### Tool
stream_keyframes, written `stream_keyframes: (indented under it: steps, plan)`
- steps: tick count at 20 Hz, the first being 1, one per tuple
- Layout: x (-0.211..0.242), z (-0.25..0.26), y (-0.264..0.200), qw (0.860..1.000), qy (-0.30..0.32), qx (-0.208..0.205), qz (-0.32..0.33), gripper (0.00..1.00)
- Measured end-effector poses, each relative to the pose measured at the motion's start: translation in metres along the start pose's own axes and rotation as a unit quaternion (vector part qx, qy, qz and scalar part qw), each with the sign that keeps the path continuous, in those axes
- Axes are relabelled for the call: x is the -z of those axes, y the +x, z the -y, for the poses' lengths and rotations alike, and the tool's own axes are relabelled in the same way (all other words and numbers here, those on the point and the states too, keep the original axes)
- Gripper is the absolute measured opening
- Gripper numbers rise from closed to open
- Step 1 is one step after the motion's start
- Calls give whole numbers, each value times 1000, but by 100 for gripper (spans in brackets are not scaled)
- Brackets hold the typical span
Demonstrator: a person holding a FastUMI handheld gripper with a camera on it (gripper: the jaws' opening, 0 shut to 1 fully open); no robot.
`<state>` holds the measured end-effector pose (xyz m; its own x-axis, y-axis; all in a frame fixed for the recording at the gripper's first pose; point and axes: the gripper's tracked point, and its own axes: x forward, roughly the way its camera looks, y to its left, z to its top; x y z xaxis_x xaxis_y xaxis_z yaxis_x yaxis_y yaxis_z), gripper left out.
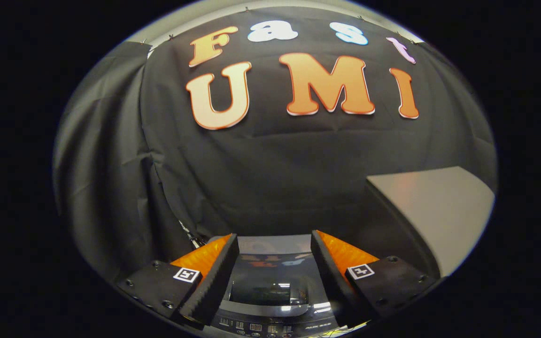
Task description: Put the clothes into the washing machine and then close the washing machine lid.
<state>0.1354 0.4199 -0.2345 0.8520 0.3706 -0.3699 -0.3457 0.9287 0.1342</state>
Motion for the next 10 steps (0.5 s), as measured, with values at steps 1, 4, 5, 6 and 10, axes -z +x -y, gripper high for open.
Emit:
stream_keyframes:
  steps: [1,4,5,6,10]
  plan:
    - [-12,7,-13,1000,-4,-1,8,98]
    - [-53,36,-60,999,-17,8,46,98]
    - [-67,45,-76,998,-21,10,63,98]
    - [-77,55,-92,997,-26,12,74,98]
    - [-106,102,-160,994,-28,23,107,98]
